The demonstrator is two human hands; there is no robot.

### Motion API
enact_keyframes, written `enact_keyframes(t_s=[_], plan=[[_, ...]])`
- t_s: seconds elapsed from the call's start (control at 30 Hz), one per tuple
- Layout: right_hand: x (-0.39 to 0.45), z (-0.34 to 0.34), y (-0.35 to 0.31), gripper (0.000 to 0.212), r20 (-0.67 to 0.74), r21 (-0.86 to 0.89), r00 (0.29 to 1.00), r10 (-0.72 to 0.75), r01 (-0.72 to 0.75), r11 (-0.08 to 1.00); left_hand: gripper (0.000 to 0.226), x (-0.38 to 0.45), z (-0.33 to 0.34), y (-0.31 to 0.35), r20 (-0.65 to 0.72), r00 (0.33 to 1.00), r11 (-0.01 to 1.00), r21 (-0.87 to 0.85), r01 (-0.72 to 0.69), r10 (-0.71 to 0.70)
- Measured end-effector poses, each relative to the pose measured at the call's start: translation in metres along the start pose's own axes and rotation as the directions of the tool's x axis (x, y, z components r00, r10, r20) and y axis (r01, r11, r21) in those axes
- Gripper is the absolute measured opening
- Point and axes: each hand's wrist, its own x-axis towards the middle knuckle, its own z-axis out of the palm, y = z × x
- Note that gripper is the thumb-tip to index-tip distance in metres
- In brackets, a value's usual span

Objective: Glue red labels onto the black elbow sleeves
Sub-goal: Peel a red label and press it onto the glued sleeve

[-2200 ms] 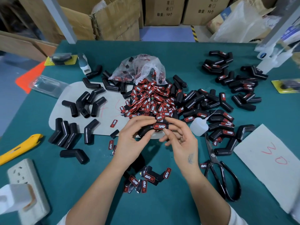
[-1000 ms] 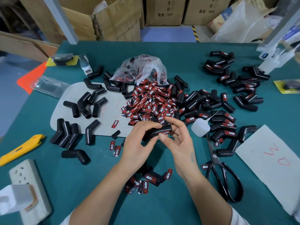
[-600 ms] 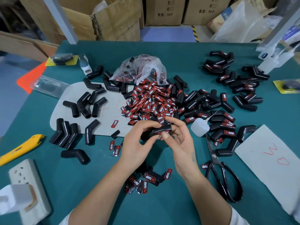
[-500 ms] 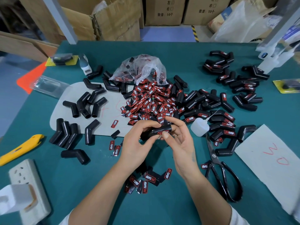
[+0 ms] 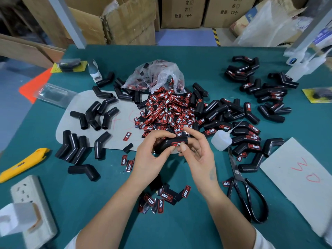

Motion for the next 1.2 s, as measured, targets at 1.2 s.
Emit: enact_keyframes(t_s=[1.2], plan=[[0.003, -0.004, 0.0, 0.03, 0.032, 0.029, 0.999, -0.041, 0.04, 0.999, 0.014, 0.003, -0.003, 0.002, 0.031, 0.996, 0.995, 0.066, -0.08, 0.078]])
